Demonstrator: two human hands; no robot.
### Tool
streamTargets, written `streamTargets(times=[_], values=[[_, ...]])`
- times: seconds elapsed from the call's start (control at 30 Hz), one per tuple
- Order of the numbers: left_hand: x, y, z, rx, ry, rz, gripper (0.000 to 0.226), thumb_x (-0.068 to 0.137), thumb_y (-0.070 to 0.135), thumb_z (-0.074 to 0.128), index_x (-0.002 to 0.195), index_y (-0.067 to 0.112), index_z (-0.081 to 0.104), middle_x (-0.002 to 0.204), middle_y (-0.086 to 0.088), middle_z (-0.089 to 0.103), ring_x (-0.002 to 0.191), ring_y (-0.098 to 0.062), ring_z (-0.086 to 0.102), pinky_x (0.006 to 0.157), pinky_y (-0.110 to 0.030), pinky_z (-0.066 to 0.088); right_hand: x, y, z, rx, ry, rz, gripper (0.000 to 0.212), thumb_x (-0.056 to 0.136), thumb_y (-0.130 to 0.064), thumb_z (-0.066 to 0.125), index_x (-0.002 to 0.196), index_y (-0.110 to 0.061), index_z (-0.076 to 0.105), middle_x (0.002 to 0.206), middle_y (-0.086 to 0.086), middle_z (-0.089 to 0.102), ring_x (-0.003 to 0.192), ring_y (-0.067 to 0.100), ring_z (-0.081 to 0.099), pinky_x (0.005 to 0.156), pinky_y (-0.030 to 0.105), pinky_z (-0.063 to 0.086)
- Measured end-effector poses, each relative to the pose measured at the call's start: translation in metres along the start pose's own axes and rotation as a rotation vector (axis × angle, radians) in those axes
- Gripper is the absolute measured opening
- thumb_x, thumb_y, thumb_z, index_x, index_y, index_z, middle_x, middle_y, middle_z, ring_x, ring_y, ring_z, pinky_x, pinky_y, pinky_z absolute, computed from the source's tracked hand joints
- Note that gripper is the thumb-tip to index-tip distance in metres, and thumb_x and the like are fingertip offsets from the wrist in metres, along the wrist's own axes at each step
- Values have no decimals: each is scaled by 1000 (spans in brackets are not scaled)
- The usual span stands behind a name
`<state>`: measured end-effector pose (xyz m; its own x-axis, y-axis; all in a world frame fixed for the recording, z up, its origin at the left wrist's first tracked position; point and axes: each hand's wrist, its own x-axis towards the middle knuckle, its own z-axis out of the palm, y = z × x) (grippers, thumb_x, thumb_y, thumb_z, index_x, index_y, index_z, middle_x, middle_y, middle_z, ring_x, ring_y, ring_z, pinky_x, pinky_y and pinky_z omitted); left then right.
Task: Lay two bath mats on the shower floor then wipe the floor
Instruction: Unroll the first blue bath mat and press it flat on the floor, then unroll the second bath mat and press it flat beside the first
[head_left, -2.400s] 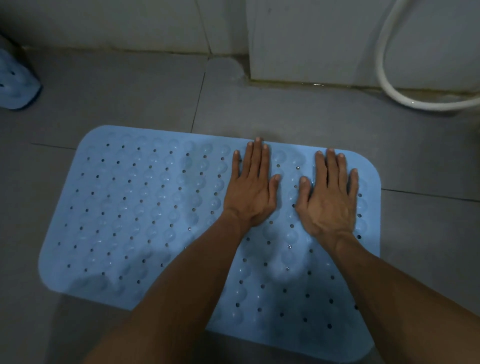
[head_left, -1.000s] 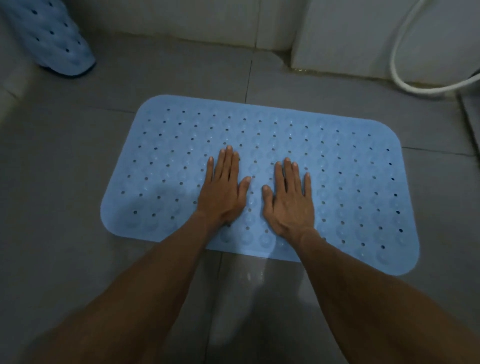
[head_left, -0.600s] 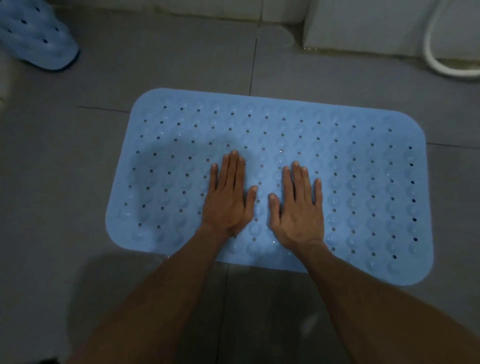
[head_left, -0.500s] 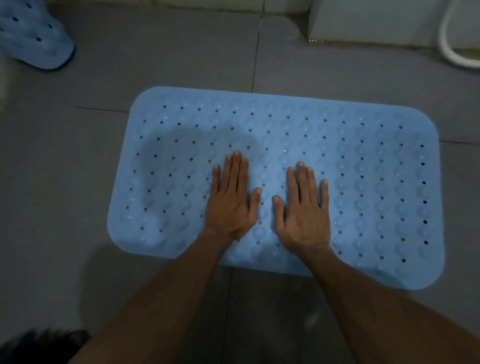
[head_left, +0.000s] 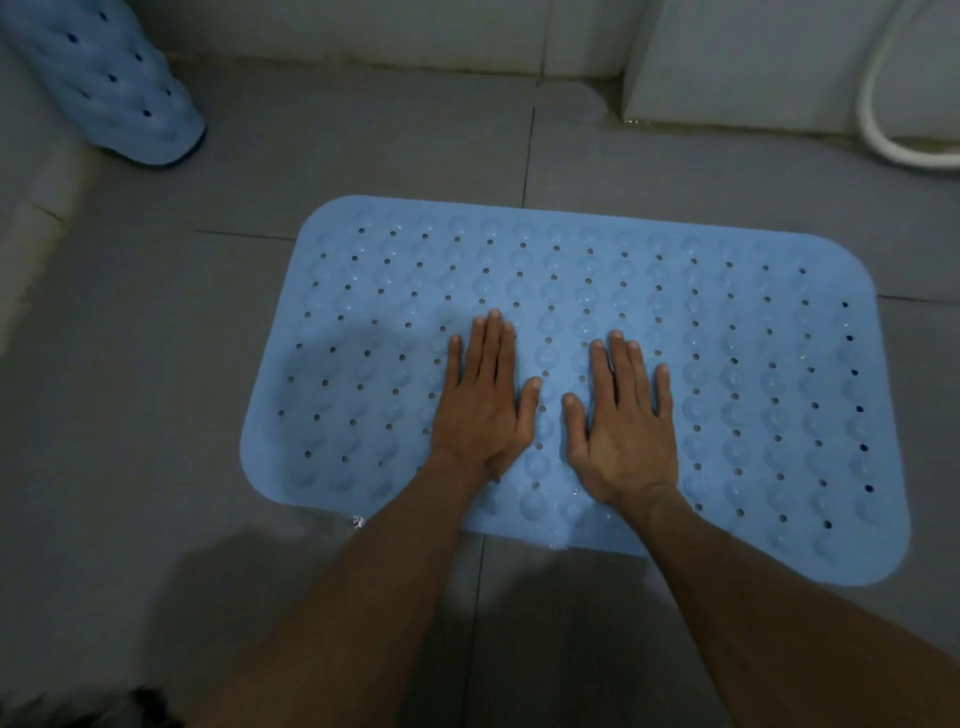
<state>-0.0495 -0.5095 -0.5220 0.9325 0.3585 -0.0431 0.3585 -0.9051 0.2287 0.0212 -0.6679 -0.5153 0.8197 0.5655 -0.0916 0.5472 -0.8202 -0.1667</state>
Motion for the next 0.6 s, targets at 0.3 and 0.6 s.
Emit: streamTargets(times=[0.3,0.6], values=[[4,-1,-38,-69,-260,-8,72,102,50,19,154,11,-10,162,-9,-17,149,-21,-17,121,-41,-11,8,2,-25,-14,-268,-39,73,101,-56,8,156,-16,-17,162,6,-28,149,21,-26,122,49,-14],[0,-1,-203,187,-131,-88,72,101,52,21,155,12,-5,162,-16,-12,150,-29,-8,121,-47,-5,50,-13,-180,41,-315,-216,66,104,-51,25,159,-25,0,166,11,-16,153,31,-9,123,49,1]])
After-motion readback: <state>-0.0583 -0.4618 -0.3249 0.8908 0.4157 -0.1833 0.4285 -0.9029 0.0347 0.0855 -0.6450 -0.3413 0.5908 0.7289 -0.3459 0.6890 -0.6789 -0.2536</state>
